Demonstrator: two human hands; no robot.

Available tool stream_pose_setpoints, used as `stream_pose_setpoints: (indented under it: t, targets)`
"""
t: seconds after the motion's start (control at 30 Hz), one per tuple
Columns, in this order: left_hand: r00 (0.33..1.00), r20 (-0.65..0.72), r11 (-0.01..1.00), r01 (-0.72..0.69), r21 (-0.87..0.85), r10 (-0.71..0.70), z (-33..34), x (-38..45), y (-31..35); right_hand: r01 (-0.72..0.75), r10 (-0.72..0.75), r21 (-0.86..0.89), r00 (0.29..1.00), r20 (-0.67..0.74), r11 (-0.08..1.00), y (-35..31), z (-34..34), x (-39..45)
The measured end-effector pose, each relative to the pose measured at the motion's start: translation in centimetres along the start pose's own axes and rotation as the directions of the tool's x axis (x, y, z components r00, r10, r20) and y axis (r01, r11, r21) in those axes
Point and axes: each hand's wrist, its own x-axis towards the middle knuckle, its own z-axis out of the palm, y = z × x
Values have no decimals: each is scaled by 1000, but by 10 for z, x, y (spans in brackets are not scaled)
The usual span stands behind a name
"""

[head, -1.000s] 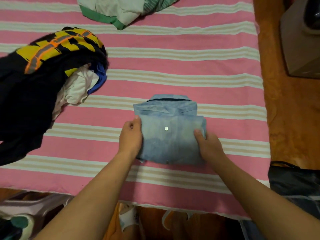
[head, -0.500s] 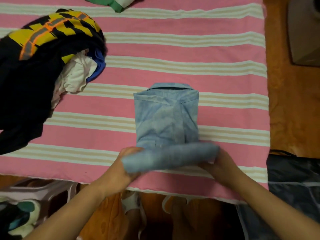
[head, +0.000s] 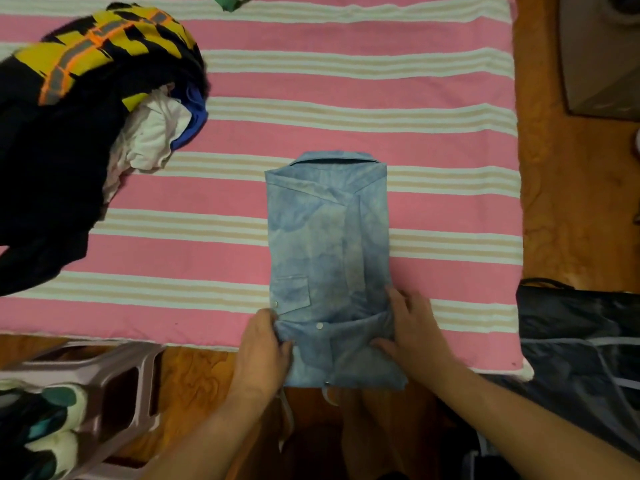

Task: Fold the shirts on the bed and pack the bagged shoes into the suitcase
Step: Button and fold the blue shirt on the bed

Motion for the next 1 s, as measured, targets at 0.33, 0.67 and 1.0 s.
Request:
stream_pose_setpoints:
  t: [0.33,0.67,1.0]
  targets:
    - [999,19,970,46,-240,-43,-32,39,49,-432,344,754,894,287,494,-23,-15,17]
    - [910,-223,779,-150,609,349,-102,181,144,-638,285,687,770,571,348,-123,-26,79]
    - [955,-297,987,69,143,-24,-55,106,105,-326,307,290,945,110,900,-83,-86,129]
